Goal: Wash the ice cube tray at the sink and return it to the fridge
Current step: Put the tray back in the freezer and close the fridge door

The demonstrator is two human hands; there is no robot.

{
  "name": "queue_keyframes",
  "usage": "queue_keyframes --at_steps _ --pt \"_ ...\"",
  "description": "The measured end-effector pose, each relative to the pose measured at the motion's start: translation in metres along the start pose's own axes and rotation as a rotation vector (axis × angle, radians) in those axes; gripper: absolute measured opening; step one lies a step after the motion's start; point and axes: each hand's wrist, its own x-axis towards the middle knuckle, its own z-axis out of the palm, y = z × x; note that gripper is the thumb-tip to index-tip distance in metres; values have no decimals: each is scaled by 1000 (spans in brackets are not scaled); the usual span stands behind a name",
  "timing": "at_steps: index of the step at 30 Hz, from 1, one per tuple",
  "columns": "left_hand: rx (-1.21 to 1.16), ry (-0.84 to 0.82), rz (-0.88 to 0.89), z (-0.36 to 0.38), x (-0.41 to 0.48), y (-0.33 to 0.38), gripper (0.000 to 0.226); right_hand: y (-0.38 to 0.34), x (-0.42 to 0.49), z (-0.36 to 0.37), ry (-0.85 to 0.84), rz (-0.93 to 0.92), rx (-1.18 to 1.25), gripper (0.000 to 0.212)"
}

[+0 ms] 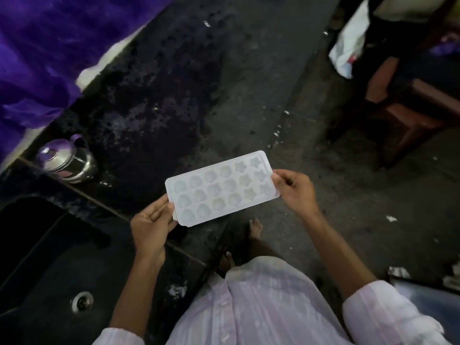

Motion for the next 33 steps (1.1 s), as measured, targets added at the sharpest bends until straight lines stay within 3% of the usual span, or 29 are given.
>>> queue_keyframes --at_steps 15,33 --pt "353 -544 94 144 -56 -7 32 92 -129 -126 565 341 229 23" --pt "681 -1251 143 362 -213 -82 31 193 -290 -239 1288 666 462 20"
